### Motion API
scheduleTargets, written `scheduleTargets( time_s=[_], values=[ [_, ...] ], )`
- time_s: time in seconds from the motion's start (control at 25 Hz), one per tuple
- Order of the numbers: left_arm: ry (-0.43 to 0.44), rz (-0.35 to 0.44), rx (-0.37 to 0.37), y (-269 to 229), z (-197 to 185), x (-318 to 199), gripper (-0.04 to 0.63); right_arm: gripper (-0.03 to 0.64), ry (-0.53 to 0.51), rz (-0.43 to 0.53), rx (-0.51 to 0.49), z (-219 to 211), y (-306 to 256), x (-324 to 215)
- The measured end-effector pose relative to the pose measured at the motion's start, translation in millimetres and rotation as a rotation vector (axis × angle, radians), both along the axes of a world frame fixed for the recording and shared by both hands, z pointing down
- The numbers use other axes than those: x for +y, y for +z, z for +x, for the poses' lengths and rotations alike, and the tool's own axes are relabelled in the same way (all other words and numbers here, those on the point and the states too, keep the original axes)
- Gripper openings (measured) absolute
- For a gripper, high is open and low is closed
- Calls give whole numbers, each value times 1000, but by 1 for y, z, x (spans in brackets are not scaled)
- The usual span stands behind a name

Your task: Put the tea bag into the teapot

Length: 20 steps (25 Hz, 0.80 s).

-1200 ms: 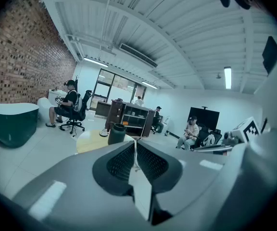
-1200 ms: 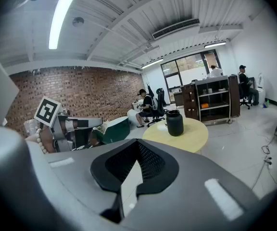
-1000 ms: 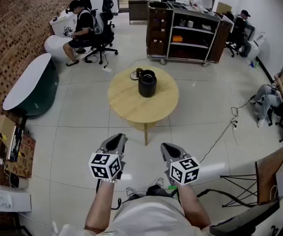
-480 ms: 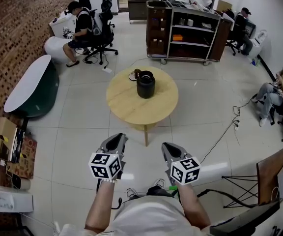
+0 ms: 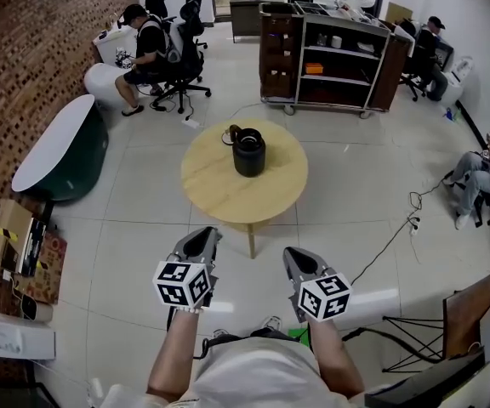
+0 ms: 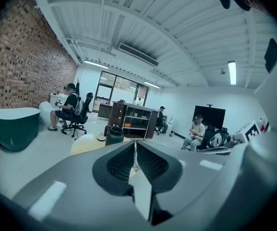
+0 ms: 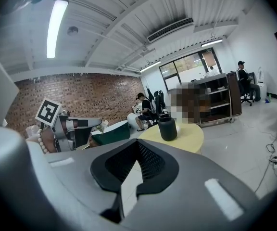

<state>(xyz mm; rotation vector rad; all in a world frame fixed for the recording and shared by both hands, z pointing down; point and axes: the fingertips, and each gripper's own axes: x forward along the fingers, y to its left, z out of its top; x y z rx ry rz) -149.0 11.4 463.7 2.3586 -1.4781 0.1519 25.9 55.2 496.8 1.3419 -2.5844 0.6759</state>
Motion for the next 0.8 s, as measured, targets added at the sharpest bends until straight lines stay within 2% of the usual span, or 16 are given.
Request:
scheduleTargets(
  time_s=[0.32, 0.8],
  values=[
    [-30, 9, -21, -4, 31, -9, 26, 0, -31, -20, -11, 36, 11, -15],
    [-35, 0, -24, -3, 40, -52, 26, 0, -45, -48, -20, 45, 25, -53]
  ],
)
